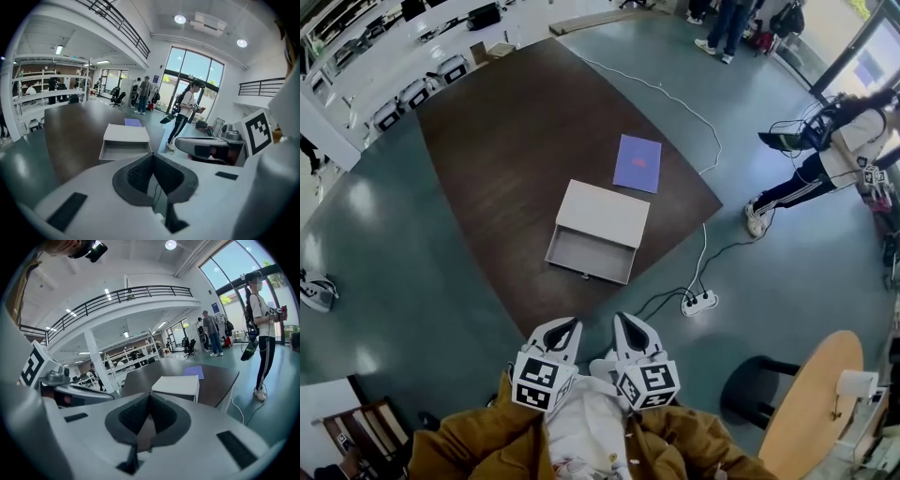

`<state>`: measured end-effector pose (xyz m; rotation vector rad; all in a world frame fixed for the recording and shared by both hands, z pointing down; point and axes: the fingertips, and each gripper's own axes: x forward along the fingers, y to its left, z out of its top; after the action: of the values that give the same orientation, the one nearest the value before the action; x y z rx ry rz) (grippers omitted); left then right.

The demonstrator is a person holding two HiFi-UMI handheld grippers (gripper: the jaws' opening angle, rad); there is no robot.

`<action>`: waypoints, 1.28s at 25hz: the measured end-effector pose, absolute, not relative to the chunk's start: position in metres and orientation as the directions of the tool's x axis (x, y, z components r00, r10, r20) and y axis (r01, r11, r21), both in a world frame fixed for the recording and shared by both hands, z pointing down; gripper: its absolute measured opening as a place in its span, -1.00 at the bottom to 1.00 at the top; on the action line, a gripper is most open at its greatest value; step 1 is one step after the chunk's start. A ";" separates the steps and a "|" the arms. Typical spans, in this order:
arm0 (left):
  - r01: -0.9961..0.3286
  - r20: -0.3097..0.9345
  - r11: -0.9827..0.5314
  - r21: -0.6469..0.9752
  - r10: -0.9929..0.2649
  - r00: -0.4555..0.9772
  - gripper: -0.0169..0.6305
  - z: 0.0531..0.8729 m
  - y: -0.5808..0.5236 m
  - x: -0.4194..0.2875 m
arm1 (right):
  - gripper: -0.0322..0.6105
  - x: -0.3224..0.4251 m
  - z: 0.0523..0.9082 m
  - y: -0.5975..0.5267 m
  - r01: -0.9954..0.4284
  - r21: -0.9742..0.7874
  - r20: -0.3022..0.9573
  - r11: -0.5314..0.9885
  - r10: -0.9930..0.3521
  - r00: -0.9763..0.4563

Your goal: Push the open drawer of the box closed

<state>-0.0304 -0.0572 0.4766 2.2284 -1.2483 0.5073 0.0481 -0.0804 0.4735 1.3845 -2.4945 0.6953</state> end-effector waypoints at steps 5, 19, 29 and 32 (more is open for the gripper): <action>-0.860 0.577 -0.432 0.272 -0.641 0.505 -0.93 0.488 -0.070 -0.042 | -0.89 0.033 0.482 -0.091 -0.843 -0.303 0.412 0.444 -0.737 -0.536; -0.877 0.689 -0.389 0.282 -0.553 0.467 -0.93 0.571 -0.114 -0.065 | -0.89 0.013 0.556 -0.124 -0.871 -0.273 0.569 0.408 -0.662 -0.488; -0.894 0.730 -0.356 0.273 -0.528 0.433 -0.93 0.625 -0.142 -0.072 | -0.89 0.008 0.616 -0.142 -0.902 -0.239 0.650 0.359 -0.631 -0.423; -0.909 0.747 -0.314 0.275 -0.525 0.407 -0.93 0.641 -0.147 -0.074 | -0.89 0.008 0.635 -0.143 -0.907 -0.245 0.682 0.342 -0.604 -0.412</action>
<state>-0.0743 -0.1469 0.6413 1.9766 -1.2180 0.7114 0.0082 -0.1427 0.6355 1.3200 -2.1323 0.8424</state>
